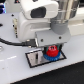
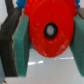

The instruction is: Insert the blue gear onto the right peg, followed by the red gear

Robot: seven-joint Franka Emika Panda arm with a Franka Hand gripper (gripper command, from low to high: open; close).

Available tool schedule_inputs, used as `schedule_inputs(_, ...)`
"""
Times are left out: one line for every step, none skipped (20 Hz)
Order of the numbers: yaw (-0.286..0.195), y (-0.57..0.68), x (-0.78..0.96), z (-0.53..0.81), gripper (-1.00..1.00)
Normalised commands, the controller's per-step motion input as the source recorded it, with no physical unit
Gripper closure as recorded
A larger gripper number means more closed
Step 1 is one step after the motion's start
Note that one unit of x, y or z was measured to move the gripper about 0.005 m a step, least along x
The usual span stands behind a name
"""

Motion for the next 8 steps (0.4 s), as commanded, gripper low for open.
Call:
schedule_inputs(0.0, 0.02, 0.01, 0.09, -1.0)
schedule_inputs(0.0, 0.05, 0.0, 0.25, -1.0)
schedule_inputs(0.0, 0.07, 0.01, 0.38, -1.0)
schedule_inputs(0.0, 0.1, 0.01, 0.45, -1.0)
schedule_inputs(0.0, 0.1, 0.01, 0.48, -1.0)
schedule_inputs(0.0, 0.13, 0.0, 0.56, -1.0)
schedule_inputs(0.0, 0.46, -0.07, 0.61, -1.0)
schedule_inputs(0.0, 0.12, 0.0, 0.69, -1.0)
